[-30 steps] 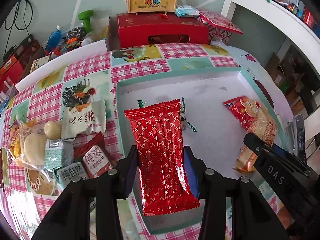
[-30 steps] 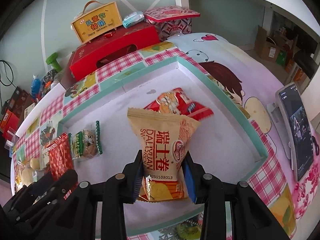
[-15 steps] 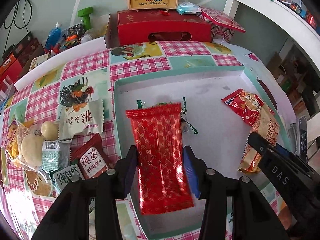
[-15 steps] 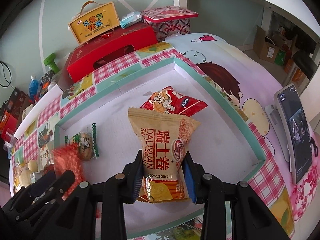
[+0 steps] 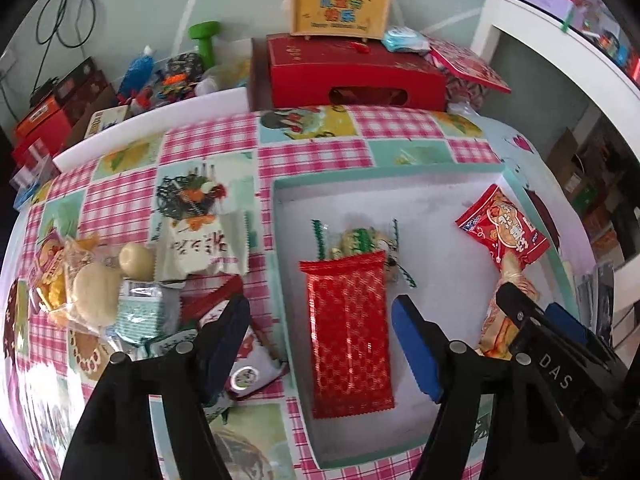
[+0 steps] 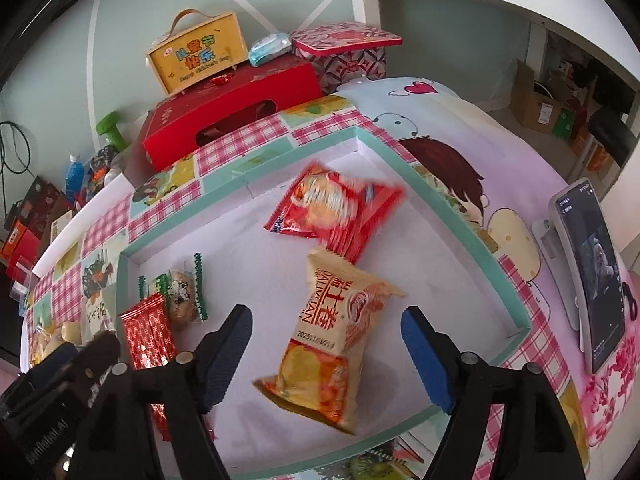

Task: Organize snacks
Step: 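Carry both packs into the white tray and open both grippers, then move both tools back toward the snack pile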

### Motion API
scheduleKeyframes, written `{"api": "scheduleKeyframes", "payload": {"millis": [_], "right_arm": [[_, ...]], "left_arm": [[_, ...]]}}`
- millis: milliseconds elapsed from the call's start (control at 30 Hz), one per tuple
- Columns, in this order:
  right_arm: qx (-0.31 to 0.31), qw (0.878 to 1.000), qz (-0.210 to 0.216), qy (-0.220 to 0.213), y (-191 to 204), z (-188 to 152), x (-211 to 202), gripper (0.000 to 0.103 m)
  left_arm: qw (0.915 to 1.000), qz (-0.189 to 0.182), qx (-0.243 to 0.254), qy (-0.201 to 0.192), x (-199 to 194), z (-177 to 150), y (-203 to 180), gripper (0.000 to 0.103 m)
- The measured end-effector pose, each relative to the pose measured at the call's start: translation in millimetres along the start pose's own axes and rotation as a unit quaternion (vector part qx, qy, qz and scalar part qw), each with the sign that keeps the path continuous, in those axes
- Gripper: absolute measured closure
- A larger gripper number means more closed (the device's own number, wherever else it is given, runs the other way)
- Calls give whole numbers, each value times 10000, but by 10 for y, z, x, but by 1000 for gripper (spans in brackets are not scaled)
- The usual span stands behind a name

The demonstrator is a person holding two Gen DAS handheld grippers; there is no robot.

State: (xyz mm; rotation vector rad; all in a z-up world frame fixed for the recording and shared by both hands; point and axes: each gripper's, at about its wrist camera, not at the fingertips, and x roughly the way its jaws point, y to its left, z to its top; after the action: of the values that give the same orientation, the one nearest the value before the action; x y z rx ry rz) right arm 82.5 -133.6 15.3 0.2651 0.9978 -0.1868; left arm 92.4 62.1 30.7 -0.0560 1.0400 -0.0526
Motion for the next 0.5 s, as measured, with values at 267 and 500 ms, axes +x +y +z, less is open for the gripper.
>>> {"api": "scheduleKeyframes", "payload": {"millis": [267,500], "right_arm": [[-125,9999,41,-91,61,5,-22,0],[-226,9997,98,-93,132,-4,-36,0]], "left_arm": [[9993,94,-354,-62,-25,26,180,10],[9987,122,-443,-208,-78,24,272,3]]}}
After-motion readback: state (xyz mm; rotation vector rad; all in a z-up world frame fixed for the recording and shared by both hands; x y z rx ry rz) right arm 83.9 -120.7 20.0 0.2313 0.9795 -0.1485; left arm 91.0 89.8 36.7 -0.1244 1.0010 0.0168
